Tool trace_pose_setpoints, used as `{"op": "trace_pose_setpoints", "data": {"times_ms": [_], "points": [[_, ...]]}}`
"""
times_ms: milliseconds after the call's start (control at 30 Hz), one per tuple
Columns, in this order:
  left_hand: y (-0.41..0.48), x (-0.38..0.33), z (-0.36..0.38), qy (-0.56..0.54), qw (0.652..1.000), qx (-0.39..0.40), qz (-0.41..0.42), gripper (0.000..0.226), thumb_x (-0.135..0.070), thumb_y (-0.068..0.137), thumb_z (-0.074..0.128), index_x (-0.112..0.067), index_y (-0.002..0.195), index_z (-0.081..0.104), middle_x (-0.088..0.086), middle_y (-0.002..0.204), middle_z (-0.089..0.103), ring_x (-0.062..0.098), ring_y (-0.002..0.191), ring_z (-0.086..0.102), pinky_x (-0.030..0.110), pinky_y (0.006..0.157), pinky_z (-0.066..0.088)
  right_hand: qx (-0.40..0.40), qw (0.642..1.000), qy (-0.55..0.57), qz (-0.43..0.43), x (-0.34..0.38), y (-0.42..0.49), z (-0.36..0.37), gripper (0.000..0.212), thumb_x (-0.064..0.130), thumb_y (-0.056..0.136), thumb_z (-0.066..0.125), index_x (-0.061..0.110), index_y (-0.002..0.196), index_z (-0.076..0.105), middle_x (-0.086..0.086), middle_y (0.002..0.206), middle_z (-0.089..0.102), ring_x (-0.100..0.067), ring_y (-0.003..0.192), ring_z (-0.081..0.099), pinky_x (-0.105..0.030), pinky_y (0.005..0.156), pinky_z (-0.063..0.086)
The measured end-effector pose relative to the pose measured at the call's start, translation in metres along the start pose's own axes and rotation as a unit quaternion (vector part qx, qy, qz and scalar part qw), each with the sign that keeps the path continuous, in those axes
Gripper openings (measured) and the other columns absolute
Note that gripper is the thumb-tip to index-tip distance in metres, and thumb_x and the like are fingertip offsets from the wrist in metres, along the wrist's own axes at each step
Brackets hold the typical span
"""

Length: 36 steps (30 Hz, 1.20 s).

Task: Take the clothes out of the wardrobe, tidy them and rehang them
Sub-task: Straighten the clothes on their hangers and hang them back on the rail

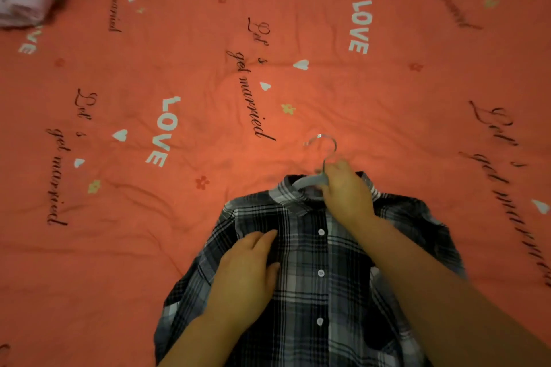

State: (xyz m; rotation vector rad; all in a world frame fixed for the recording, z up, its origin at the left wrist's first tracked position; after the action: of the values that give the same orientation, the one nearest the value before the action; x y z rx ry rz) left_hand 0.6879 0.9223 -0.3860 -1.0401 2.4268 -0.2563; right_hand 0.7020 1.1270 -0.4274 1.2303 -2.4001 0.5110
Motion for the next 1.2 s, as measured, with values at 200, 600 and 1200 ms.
{"op": "trace_pose_setpoints", "data": {"times_ms": [200, 600, 1200], "points": [[-0.034, -0.019, -0.062, -0.025, 0.993, -0.11, 0.046, 0.055, -0.024, 0.09, 0.057, -0.019, 0.141, 0.039, -0.001, 0.14, 0.042, 0.018, 0.125, 0.04, 0.032, 0.105, 0.035, -0.012, 0.998, 0.025, -0.053, 0.067, -0.079, -0.053, 0.016, 0.012, 0.091, 0.053, 0.012, 0.102, 0.064, -0.005, 0.108, 0.056, -0.026, 0.092, 0.055, -0.032, 0.071, 0.042], [-0.29, 0.031, -0.229, -0.029, 0.913, -0.396, 0.089, 0.035, -0.024, 0.064, 0.074, -0.014, 0.098, 0.071, -0.001, 0.088, 0.069, 0.018, 0.081, 0.062, 0.042, 0.068, 0.055, -0.04, 0.975, -0.005, -0.218, 0.34, -0.28, -0.163, 0.006, 0.015, 0.082, 0.057, 0.02, 0.082, 0.055, -0.002, 0.094, 0.056, -0.024, 0.091, 0.051, -0.032, 0.066, 0.028], [-0.817, 0.335, -0.339, 0.027, 0.696, -0.701, -0.157, 0.03, -0.033, 0.081, 0.061, -0.02, 0.106, 0.071, -0.007, 0.087, 0.067, 0.007, 0.074, 0.056, 0.021, 0.066, 0.042, -0.043, 0.788, 0.067, -0.611, 0.813, -0.613, -0.052, 0.033, 0.023, 0.079, 0.073, 0.022, 0.111, 0.065, 0.003, 0.103, 0.066, -0.02, 0.089, 0.062, -0.028, 0.072, 0.047]]}}
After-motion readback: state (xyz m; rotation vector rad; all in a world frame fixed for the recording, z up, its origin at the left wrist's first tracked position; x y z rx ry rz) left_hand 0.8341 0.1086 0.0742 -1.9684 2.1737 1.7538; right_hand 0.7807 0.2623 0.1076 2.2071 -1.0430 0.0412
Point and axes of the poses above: each hand's wrist, its own y-axis towards the middle knuckle, its own z-axis out of the palm, x = y × z, the point moved 6 cm from there along y, towards the middle knuckle
